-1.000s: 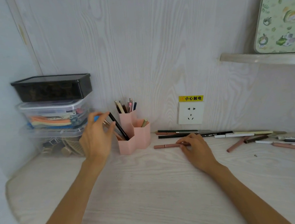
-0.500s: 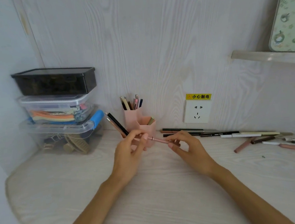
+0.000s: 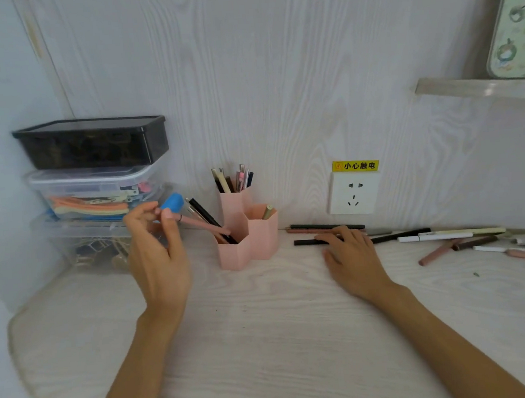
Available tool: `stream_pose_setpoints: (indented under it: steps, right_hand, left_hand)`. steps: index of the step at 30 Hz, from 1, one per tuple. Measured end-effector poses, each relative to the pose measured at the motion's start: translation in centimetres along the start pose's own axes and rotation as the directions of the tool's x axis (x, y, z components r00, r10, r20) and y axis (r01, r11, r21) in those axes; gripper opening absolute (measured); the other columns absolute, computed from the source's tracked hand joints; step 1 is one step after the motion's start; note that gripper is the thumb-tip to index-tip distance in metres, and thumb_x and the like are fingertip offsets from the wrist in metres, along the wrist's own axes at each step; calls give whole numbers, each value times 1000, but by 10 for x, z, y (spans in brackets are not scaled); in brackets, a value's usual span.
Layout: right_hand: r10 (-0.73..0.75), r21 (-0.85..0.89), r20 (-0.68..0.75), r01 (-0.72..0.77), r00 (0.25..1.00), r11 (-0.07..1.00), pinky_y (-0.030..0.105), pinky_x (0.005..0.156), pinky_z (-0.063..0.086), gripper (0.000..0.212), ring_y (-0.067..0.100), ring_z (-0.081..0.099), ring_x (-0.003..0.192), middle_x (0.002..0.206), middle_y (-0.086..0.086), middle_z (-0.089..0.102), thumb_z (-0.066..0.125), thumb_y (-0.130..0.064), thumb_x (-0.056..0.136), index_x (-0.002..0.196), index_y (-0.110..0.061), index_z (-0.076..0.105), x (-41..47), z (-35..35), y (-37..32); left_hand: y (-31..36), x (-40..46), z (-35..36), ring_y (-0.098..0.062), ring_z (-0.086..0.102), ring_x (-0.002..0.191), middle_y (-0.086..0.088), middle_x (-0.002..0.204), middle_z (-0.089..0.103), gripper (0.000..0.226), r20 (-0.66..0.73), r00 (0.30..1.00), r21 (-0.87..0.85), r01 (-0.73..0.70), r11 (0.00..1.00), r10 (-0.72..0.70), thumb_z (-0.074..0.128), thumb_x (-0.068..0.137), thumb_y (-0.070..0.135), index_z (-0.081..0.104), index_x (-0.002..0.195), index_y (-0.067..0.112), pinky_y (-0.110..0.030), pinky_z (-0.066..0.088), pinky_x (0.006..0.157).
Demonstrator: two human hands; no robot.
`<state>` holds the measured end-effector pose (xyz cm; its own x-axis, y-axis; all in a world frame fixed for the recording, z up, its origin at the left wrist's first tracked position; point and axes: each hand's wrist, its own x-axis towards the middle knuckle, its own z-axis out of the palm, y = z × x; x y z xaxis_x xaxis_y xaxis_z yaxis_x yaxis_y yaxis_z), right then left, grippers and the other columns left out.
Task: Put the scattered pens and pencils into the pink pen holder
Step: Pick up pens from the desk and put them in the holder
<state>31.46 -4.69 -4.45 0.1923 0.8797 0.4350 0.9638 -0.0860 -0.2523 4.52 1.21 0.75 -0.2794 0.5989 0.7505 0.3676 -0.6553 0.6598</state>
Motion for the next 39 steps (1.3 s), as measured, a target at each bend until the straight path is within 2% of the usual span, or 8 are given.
stream_pose_setpoints:
  steps: [8,13,16,21,24,27,30,39]
  right_hand:
    - [-34,84,-27,36,999,996,29,92,34,23,18,51,103,106,-2,60,52,-14,89,106,-25,64,0,-2,-1]
    - [-65,94,-21,67,998,993,28,88,36,25,16,51,100,105,-2,59,52,-18,91,112,-26,64,-1,-4,-3]
    - [-98,56,-36,100,995,993,26,91,33,22,15,53,100,103,-4,62,55,-20,90,108,-24,66,-1,-7,-3]
    - [-254,-133,-95,240,963,962,22,80,32,17,17,59,86,88,-6,66,71,-16,77,91,-23,67,-3,-13,-12]
    - [-295,-75,-226,285,928,956,26,74,46,15,15,61,83,89,-5,66,67,-16,82,95,-20,64,-4,-24,-24]
    - [42,409,-385,130,922,903,9,72,45,15,5,60,88,96,-9,64,56,-17,90,104,-19,56,-3,-44,-40]
    - [304,737,-398,104,865,668,12,75,50,13,10,62,90,95,-8,61,51,-15,92,104,-19,47,10,-65,-56]
    - [133,547,-474,172,870,819,18,70,49,59,10,63,78,89,0,62,53,-15,91,139,-31,21,59,-65,-88]
  left_hand:
    - [-19,-5,19,-18,55,92,-2,101,61,36,375,922,326,-224,918,92,44,94,34,51,126,20,-35,50,69]
    - [-22,-12,27,-28,39,124,-10,140,42,61,481,871,442,-337,831,97,44,94,39,19,148,25,-42,41,94]
    - [-26,-17,26,-28,28,135,-11,151,26,78,372,928,428,-147,892,-26,54,89,41,9,149,23,-44,32,105]
    - [-10,-24,13,-14,46,88,2,105,44,50,-15,991,109,134,985,-133,75,76,25,45,114,12,-42,48,75]
    - [-12,-30,18,-15,49,93,4,110,47,68,156,930,142,312,940,-332,77,69,43,41,119,16,-37,47,79]
    - [-23,-35,26,-17,50,114,6,131,46,87,424,809,216,347,913,-408,78,66,49,33,135,19,-37,46,92]
    - [-29,-35,27,-16,59,106,9,118,60,61,524,752,161,375,913,-401,73,73,45,48,126,25,-39,50,89]
    - [-24,-37,21,-9,55,109,15,123,58,58,594,730,174,294,940,-338,62,78,56,45,128,34,-32,48,88]
